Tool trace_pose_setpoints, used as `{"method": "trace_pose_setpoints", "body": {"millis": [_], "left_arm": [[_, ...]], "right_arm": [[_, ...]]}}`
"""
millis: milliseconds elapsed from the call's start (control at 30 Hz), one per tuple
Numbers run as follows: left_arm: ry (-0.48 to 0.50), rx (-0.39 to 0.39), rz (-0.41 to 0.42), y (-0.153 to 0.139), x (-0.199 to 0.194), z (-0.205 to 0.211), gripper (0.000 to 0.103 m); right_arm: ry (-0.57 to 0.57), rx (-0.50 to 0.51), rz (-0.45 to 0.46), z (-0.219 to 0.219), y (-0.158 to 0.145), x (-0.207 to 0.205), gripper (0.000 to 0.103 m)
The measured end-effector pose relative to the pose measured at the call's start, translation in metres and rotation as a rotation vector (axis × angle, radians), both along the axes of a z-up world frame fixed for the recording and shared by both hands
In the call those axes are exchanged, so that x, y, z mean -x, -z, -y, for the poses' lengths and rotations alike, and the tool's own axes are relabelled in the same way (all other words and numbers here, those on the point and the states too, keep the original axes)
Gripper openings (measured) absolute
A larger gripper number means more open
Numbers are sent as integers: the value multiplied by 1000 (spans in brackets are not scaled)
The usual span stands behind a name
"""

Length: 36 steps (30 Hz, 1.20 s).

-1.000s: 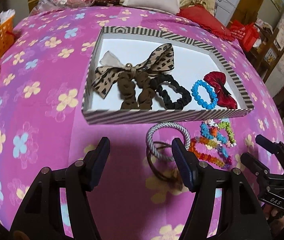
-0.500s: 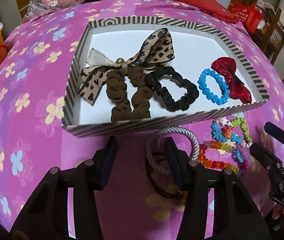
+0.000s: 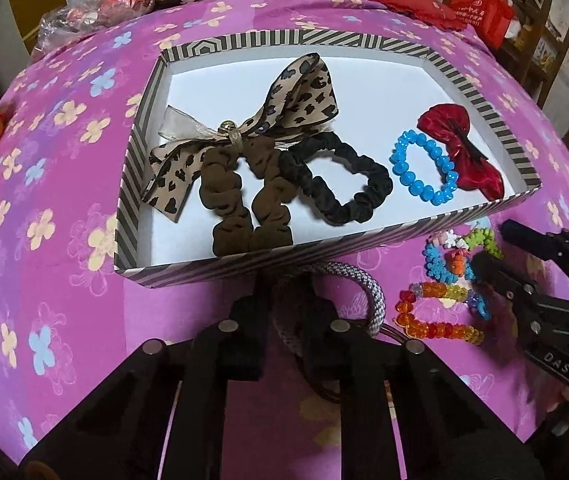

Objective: Organize jewelry
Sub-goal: 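Grasp the silver hair tie with the left tool while the right tool grasps the green flower bracelet, then carry the silver hair tie with the left tool while the right tool carries the green bracelet into the tray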

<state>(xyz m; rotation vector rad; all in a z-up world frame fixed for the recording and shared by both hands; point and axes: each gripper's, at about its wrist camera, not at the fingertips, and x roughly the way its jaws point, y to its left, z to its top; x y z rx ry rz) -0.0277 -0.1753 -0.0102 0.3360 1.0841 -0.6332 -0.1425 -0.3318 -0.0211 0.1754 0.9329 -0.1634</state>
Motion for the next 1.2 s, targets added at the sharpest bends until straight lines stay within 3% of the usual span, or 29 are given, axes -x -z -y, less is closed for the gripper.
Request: {"method": "trace_pose_setpoints", "body": {"millis": [100,167,233,433,933,1200], "left_arm": [[-21,78,-61,-2,-6,-11,7],[-31,113,-79,-6,-8,-17,6],[-39,133,-77,-12,-7,-21,6],[-56,164,-61,-25,-2,-33,6],[-81,209,-17,-52,11,-48,6],[-80,207,5,-59,18,-50,6]], "right_arm": [[-4,15,-1,0,1,-2,26],[-23,54,-14,-2,1,-3,23],[-28,45,-18,1,0,-2,11],[-15,61,10,-1,-8,12,12],[-27,80,163,-15,-78,39,11],[-21,60,159,-12,-78,47,11]]}}
